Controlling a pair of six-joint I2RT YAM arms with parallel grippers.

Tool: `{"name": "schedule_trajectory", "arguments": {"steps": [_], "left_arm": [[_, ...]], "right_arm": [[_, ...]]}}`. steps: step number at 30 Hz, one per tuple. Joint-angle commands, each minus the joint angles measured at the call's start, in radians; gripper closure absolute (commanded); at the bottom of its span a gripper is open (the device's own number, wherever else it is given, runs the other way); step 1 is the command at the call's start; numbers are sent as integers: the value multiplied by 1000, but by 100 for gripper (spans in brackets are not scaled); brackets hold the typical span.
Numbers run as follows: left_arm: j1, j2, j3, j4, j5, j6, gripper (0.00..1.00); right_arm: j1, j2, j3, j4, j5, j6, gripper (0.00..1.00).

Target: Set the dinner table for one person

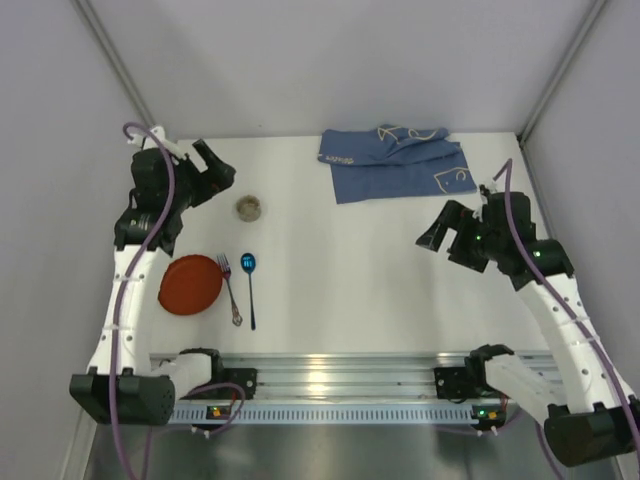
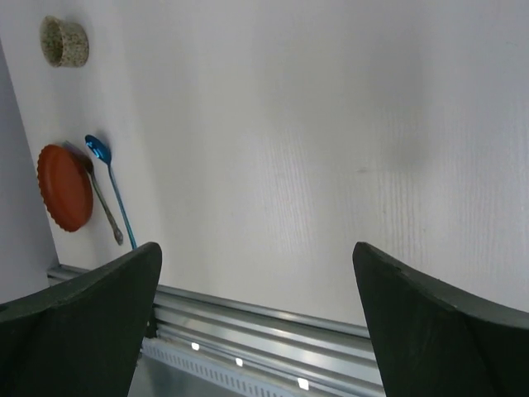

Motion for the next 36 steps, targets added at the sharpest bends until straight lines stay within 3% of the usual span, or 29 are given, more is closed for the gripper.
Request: {"name": "schedule_trajectory", "arguments": {"steps": [1, 4, 7, 16, 27, 34, 36], "left_arm": [[2, -112, -64, -51, -143, -140, 1], [12, -98, -103, -83, 40, -129, 1], [11, -81, -80, -220, 39, -156, 1], [11, -236, -103, -327, 133, -164, 1], [11, -261, -118, -371, 148, -83, 1], [6, -189, -180, -320, 165, -30, 1], [-6, -150, -192, -292, 168, -30, 1]], "right_arm": [[18, 116, 54, 81, 12, 41, 0], [53, 258, 74, 194, 22, 96, 0], [69, 451, 149, 273, 9, 133, 0], [75, 1042, 588, 362, -36, 202, 0], [125, 1527, 1131, 271, 102, 234, 2], [165, 1608, 1177, 250, 189, 262, 21], [175, 1611, 1182, 247, 206, 257, 39]]}}
